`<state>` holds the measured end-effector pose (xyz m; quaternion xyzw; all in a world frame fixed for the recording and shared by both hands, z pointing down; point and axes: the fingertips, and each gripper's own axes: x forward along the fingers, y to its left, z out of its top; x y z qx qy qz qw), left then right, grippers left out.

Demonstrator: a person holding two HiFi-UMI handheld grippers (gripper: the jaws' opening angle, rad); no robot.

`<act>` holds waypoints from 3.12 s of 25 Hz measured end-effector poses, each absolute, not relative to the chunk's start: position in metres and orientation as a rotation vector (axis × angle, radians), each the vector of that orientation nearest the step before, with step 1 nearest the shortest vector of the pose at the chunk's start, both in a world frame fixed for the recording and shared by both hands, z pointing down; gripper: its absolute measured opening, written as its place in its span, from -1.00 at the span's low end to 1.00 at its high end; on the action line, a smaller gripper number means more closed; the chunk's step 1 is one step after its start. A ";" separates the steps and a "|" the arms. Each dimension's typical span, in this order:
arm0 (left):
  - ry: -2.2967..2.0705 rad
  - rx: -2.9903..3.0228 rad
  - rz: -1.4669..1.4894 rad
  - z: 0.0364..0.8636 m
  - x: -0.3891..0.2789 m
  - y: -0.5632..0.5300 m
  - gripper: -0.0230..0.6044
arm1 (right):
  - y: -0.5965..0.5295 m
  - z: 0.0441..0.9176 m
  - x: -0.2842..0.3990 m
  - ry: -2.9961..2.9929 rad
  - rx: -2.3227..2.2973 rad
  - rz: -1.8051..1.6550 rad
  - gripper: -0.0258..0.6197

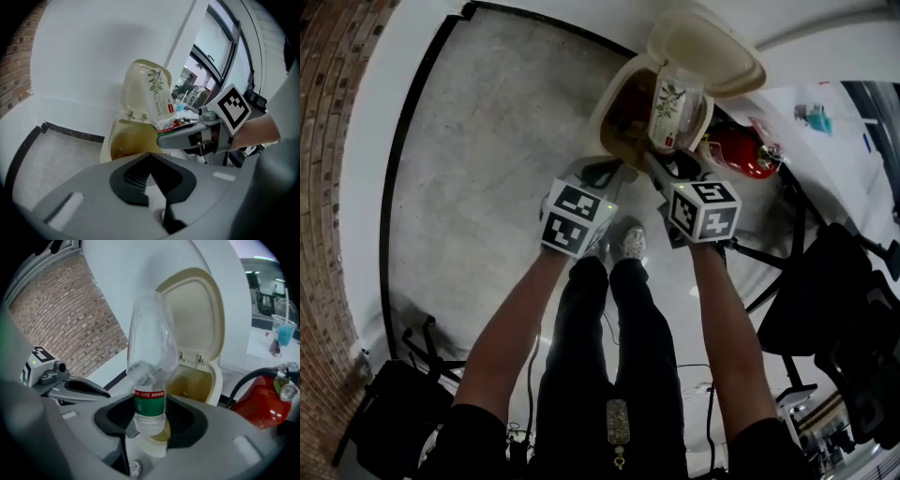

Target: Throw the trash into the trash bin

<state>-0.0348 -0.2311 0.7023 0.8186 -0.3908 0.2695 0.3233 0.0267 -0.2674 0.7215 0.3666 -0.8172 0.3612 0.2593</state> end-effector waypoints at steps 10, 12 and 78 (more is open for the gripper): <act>-1.018 2.133 0.710 0.705 -0.050 -0.227 -0.92 | -0.277 0.767 0.024 -2.025 0.991 1.076 -0.29; -1.015 2.129 0.710 0.707 -0.050 -0.227 -0.92 | -0.274 0.777 0.027 -1.970 0.983 1.086 -0.29; -1.261 2.122 0.723 0.619 -0.067 -0.321 -0.92 | -0.321 0.604 0.050 -2.342 0.651 0.793 -0.92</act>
